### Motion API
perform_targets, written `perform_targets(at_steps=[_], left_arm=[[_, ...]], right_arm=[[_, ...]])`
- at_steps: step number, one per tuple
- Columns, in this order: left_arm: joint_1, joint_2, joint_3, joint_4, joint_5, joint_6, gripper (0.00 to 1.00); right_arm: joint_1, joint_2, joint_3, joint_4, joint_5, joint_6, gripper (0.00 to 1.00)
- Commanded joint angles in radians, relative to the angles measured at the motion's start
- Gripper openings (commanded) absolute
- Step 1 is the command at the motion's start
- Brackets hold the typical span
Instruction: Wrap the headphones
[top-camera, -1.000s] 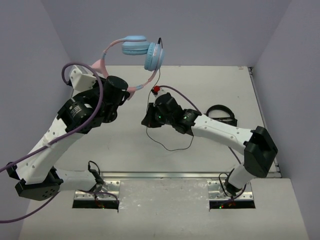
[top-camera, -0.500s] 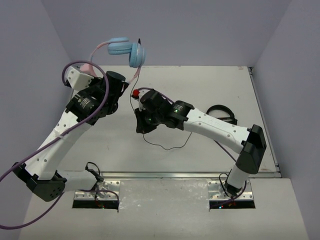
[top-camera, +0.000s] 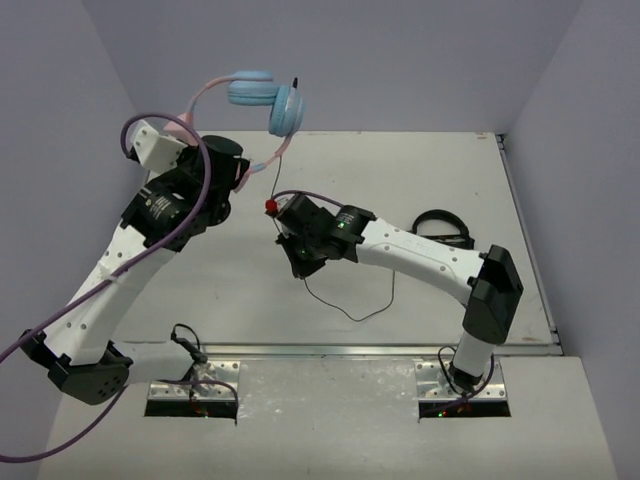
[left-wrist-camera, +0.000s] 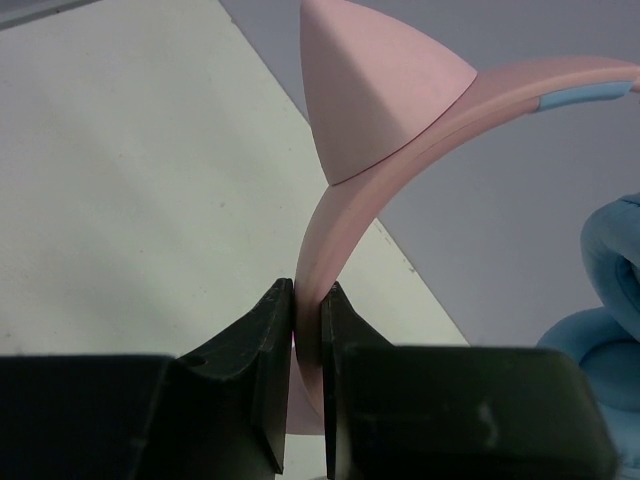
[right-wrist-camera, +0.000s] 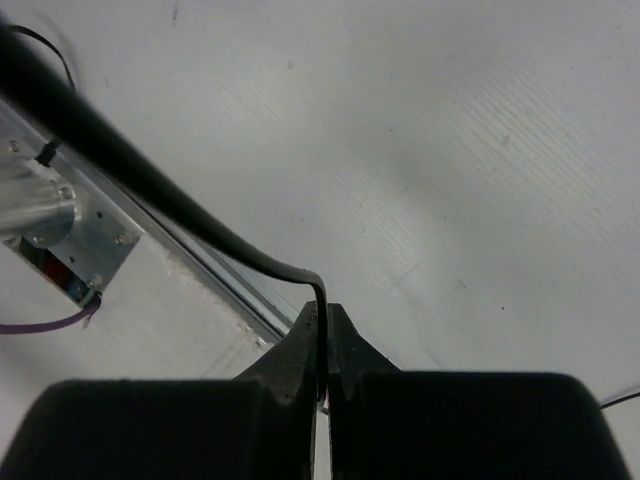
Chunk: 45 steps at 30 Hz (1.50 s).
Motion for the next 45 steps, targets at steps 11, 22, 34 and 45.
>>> perform_targets(at_steps=[11, 22, 34, 45], left_arm=[[0.008, -0.064, 0.051, 0.061, 0.111, -0.028, 0.0], [0.008, -0.051, -0.006, 0.057, 0.071, 0.019, 0.0], [0.008, -0.068, -0.129, 0.08, -0.014, 0.079, 0.0], [0.008, -0.191, -0.356, 0.411, 0.147, 0.386, 0.0]], right_arm=[[0.033, 0.03, 0.026, 0.153, -0.13, -0.079, 0.01], [0.051, -0.033, 0.054, 0.179, -0.225, -0.193, 0.01], [0.051, -0.102, 0.11, 0.11, -0.18, -0.239, 0.01], [0.007, -0.163, 0.106, -0.022, -0.079, -0.308, 0.01]])
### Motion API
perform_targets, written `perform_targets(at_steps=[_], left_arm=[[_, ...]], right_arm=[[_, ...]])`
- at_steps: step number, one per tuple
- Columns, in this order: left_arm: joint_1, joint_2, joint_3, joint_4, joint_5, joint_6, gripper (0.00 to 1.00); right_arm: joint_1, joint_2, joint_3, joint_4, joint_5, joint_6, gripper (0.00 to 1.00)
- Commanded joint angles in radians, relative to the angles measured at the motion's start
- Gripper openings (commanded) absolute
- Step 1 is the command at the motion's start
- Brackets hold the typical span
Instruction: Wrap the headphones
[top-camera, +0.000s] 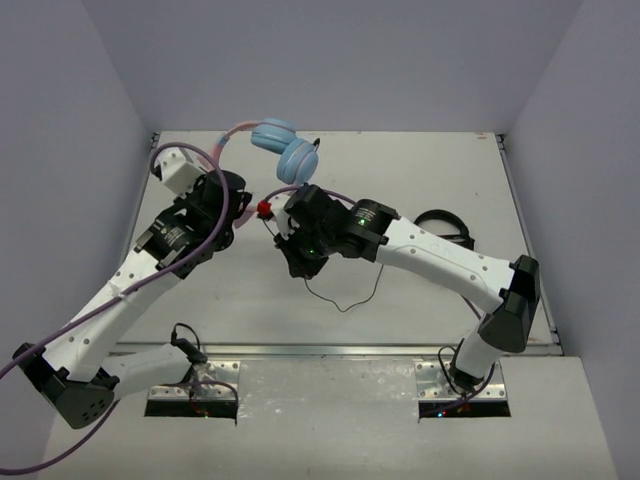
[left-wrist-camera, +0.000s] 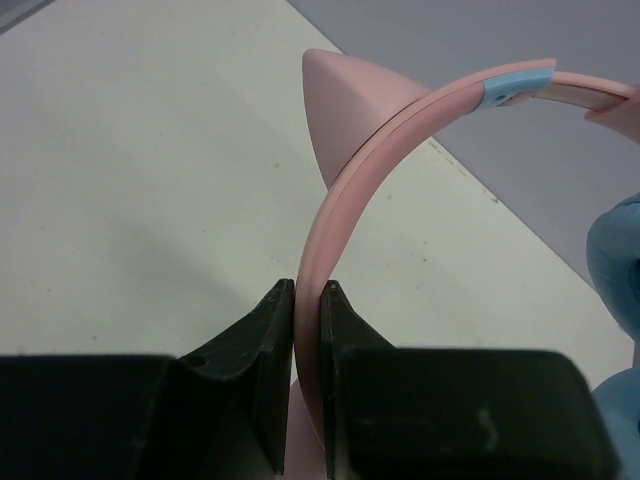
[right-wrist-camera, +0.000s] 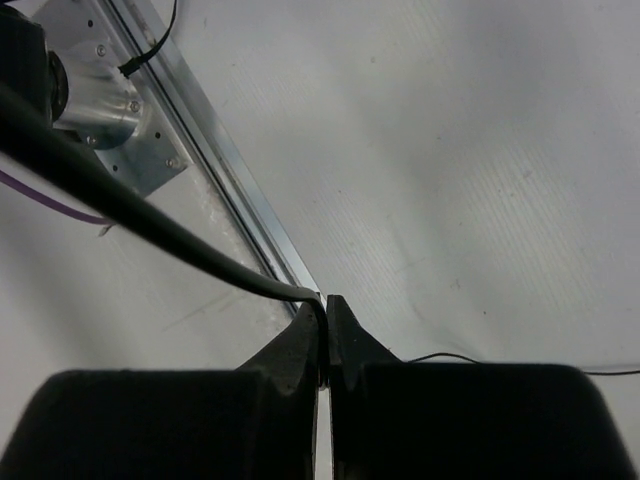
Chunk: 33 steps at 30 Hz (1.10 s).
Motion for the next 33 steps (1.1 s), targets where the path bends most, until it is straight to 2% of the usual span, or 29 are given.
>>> perform_targets(at_steps=[1, 6, 10, 14, 18, 19, 20, 23, 27, 33], left_arm=[[0.006, -0.072, -0.052, 0.242, 0.07, 0.155, 0.0], [0.007, -0.097, -0.092, 0.265, 0.073, 0.21, 0.0], [0.007, -0.101, -0.102, 0.28, 0.078, 0.24, 0.0], [0.007, -0.101, -0.117, 0.346, 0.107, 0.335, 0.0], [0.007, -0.048, -0.112, 0.373, 0.203, 0.423, 0.0], [0.007, -0.023, -0.115, 0.398, 0.281, 0.472, 0.0], [0.007, -0.014, -0.122, 0.406, 0.282, 0.489, 0.0], [0.007, 0.015, -0.143, 0.425, 0.447, 0.533, 0.0], [0.004, 0.046, -0.165, 0.413, 0.601, 0.598, 0.0], [0.007, 0.112, -0.198, 0.373, 0.901, 0.661, 0.0]], right_arm=[[-0.026, -0.077, 0.054, -0.006, 0.05, -0.09, 0.01], [-0.037, -0.092, 0.034, -0.086, 0.098, -0.088, 0.01], [-0.037, -0.049, 0.074, -0.222, 0.098, -0.078, 0.01], [-0.037, -0.006, 0.132, -0.334, 0.132, -0.061, 0.01], [-0.037, 0.018, 0.224, -0.448, 0.176, -0.059, 0.01], [-0.037, 0.018, 0.244, -0.46, 0.199, -0.062, 0.01], [-0.037, 0.017, 0.254, -0.471, 0.199, -0.064, 0.01], [-0.037, 0.003, 0.287, -0.508, 0.291, -0.062, 0.01], [-0.072, -0.04, 0.309, -0.528, 0.4, -0.049, 0.01], [-0.123, -0.089, 0.312, -0.526, 0.435, -0.049, 0.01]])
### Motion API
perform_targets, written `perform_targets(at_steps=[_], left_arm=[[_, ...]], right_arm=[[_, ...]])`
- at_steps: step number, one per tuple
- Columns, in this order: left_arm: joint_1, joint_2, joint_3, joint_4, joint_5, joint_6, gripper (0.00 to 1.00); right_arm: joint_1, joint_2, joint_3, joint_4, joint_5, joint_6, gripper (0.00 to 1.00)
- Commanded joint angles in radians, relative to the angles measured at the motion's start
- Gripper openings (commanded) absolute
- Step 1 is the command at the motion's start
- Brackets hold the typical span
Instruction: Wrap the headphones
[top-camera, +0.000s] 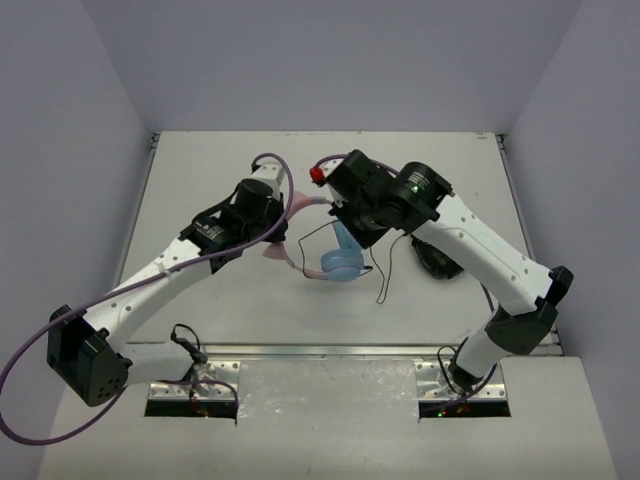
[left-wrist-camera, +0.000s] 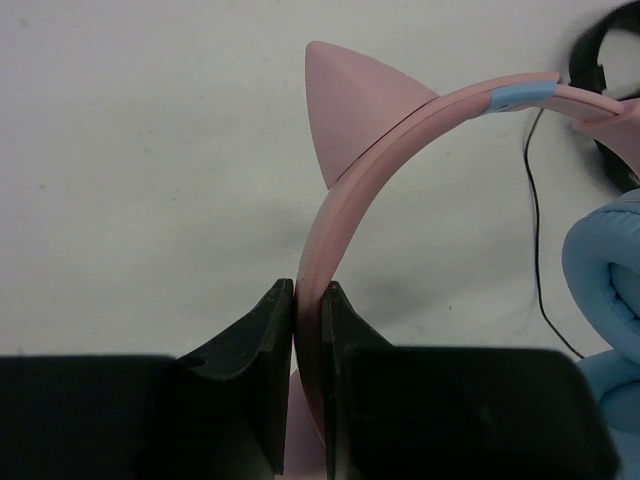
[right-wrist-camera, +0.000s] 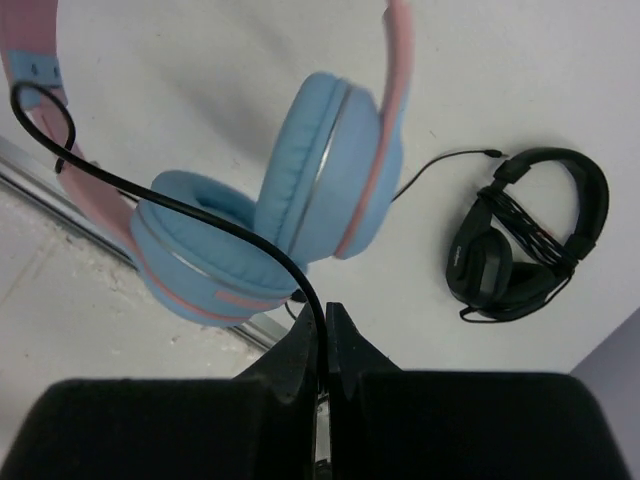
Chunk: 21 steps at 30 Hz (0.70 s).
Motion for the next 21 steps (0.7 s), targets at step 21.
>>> perform_targets(at_steps=[21], left_arm=[[0.004, -0.016, -0.044, 0.041, 0.69, 0.117, 0.0]], right_arm=[[-0.086, -0.294, -0.296, 0.271, 0.074, -0.191, 0.01]])
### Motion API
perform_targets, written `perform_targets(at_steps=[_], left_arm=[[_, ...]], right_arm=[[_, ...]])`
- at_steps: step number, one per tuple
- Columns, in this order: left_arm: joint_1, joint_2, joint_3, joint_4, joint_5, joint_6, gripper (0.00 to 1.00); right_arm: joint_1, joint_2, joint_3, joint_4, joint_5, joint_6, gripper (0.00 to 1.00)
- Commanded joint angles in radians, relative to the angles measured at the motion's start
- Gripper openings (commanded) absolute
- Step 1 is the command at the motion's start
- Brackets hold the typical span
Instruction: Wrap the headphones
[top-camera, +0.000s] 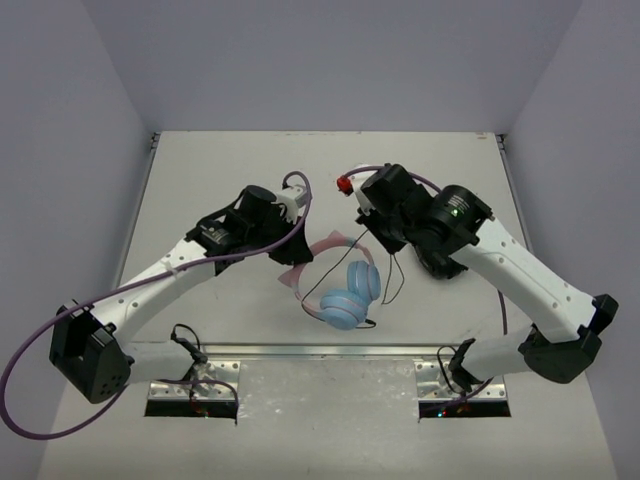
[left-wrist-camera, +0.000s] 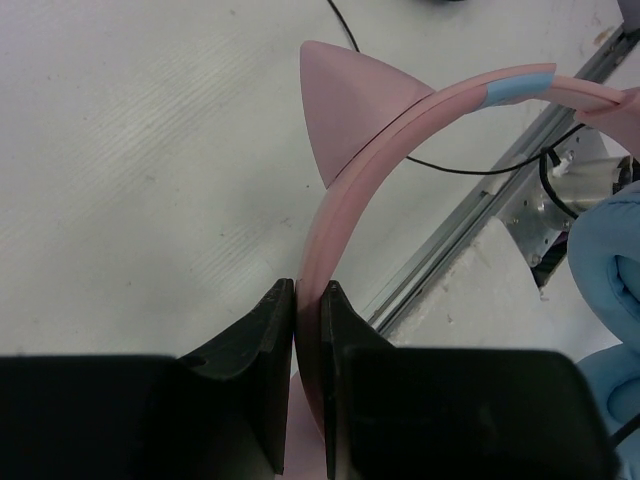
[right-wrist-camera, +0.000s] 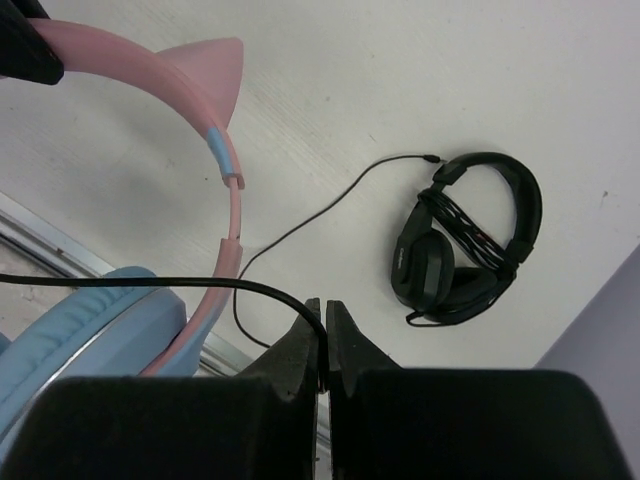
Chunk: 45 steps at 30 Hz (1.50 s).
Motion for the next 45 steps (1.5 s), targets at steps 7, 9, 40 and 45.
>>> perform_targets(at_steps=[7, 9, 40, 45], left_arm=[[0.004, -0.115, -0.002, 0.086, 0.137, 0.022, 0.0], [0.003, -0.13, 0.001, 0.094, 0.12, 0.021, 0.0], [0.004, -0.176, 0.429, 0.057, -0.157, -0.149, 0.0], [0.004, -0.141, 0.559, 0.011, -0.139, -0.185, 0.0]], right_arm=[[-0.018, -0.135, -0.146, 0.262, -0.142, -0.012, 0.01], [-0.018, -0.153, -0.185, 0.281, -0.147, -0.005, 0.01], [-0.118, -0.302, -0.567, 0.828, -0.461, 0.179, 0.15], [-0.128, -0.223, -0.591, 1.055, -0.559, 0.239, 0.36]])
